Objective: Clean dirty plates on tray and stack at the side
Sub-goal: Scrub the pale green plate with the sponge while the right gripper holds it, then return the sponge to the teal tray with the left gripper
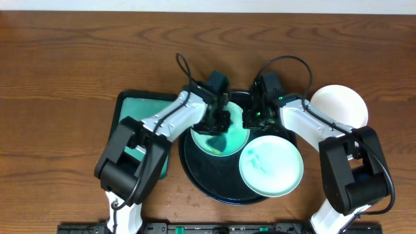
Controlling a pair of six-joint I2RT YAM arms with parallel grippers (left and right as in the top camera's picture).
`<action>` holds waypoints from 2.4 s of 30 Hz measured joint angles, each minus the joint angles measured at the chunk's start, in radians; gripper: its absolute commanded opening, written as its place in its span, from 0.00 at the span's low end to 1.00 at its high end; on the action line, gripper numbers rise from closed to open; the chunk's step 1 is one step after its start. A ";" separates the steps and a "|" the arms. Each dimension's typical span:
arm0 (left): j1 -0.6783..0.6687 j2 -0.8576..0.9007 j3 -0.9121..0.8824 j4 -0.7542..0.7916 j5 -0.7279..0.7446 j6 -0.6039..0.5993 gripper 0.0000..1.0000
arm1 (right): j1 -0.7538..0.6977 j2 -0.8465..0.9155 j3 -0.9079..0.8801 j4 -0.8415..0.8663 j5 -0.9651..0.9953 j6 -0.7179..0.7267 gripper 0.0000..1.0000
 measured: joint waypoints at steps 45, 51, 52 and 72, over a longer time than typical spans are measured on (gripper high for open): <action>0.316 -0.342 -0.046 -0.229 -0.080 -0.097 0.07 | -0.002 -0.002 0.003 -0.020 0.006 0.002 0.01; 0.360 -0.360 -0.047 -0.340 -0.343 -0.093 0.07 | -0.002 -0.002 0.003 -0.019 0.006 0.002 0.01; 0.371 -0.350 -0.048 -0.333 -0.365 -0.093 0.07 | -0.002 -0.002 0.003 -0.019 0.006 0.002 0.01; 0.483 -0.101 -0.061 -0.282 -0.478 -0.090 0.60 | -0.002 -0.002 0.003 -0.016 0.006 0.002 0.01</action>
